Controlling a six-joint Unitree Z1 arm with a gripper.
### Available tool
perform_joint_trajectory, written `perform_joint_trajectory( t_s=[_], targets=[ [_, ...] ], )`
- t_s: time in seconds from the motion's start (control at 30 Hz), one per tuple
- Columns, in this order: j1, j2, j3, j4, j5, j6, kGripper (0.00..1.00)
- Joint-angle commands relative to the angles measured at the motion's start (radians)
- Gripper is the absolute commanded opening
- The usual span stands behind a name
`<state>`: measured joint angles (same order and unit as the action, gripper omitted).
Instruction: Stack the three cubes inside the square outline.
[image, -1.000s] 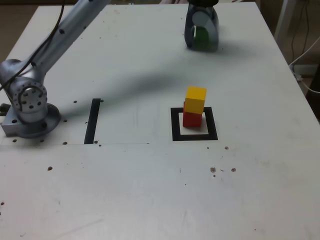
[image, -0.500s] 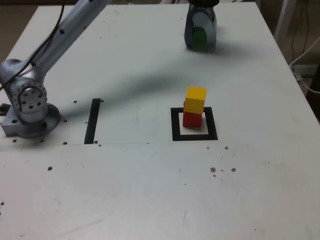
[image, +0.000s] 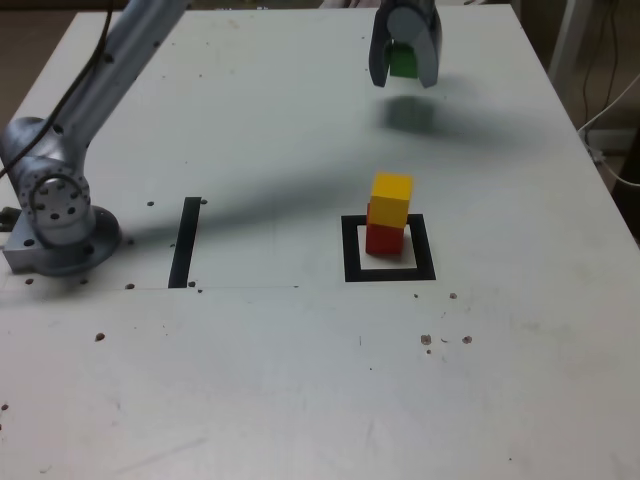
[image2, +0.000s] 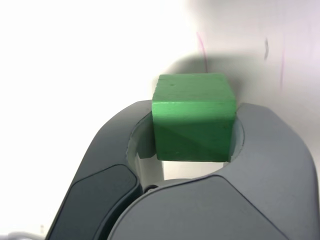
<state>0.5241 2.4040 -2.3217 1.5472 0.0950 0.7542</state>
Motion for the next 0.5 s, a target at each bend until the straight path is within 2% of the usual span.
perform_joint_trajectory(
  t_s=[0.0, 0.27, 0.47],
  targets=[
    [-0.025, -0.074, 0.063, 0.008, -0.008, -0.029, 0.28],
    [-0.151, -0.248, 0.275, -0.015, -0.025, -0.179, 0.28],
    [-0.245, -0.334, 0.371, -0.018, -0.062, -0.268, 0.28]
  ],
)
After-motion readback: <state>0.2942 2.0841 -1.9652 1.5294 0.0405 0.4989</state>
